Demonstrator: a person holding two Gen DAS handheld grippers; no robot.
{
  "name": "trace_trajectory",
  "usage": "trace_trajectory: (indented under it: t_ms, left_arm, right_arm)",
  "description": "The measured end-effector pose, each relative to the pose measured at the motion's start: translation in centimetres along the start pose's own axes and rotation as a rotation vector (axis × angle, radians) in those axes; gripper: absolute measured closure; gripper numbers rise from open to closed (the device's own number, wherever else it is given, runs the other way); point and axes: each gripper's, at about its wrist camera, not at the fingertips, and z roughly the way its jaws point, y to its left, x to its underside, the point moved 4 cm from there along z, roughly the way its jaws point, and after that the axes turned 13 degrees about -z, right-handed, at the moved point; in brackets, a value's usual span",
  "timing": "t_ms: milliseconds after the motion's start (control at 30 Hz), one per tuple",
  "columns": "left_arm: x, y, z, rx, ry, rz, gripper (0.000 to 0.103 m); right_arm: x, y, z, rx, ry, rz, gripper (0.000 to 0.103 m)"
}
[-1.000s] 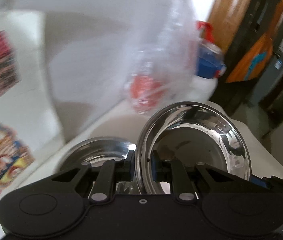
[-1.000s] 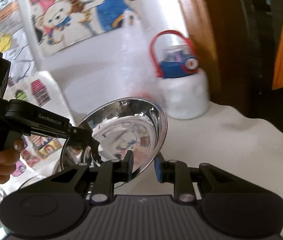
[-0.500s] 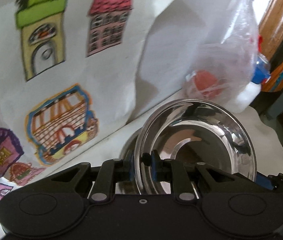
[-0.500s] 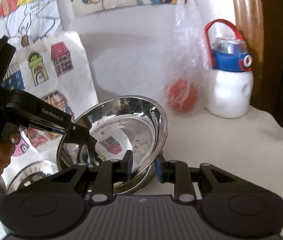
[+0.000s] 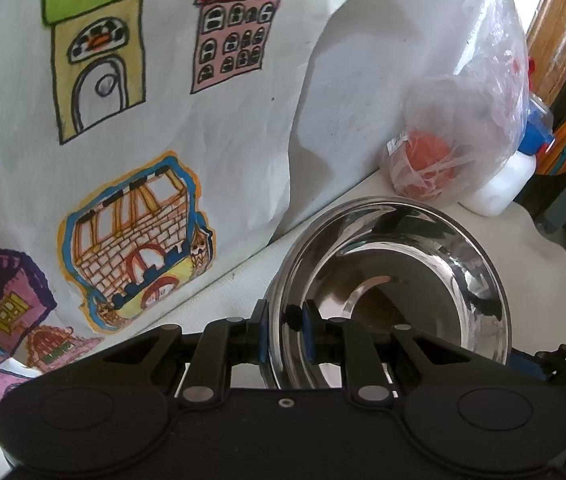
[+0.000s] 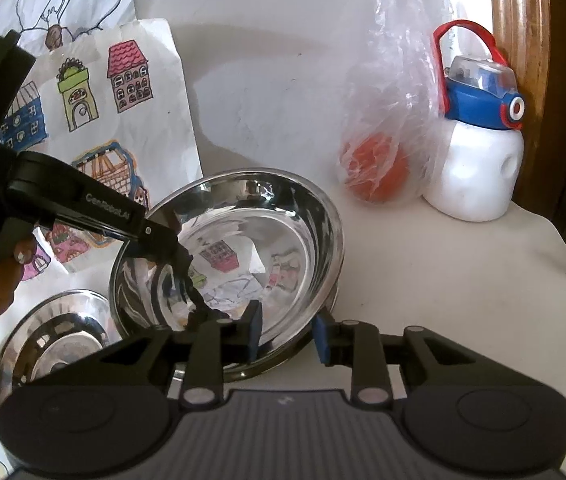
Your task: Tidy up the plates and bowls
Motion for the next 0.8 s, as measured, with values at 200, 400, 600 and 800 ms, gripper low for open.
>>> trace_trajectory:
  t_ms: [200,400,600,800]
  left_arm:
    - [0.2,-0.8,0.4,-0.041,-0.017,0.049,0.083]
    - [0.3,-0.8,0.6,-0.04,-0.021,0.057,0.083]
    - [0.6,-0.8,0.5,-0.043,-0.027,0.067,0.083]
    - [0.6,-0.6,0.2,-0.036,-0.029,0.056,0.083]
  right_arm:
    - [-0.1,0.2,0.1,0.008,0.006,-0.024,0.071]
    - [-0.1,0.6,0.1,0.017,0.007,-0.043,0.069]
    - [-0.2,1.3,0.3,0.052,0.017,-0.101,0.063]
    - [-0.2,1.6,0.3,0.064,0.028,-0.125,0.052]
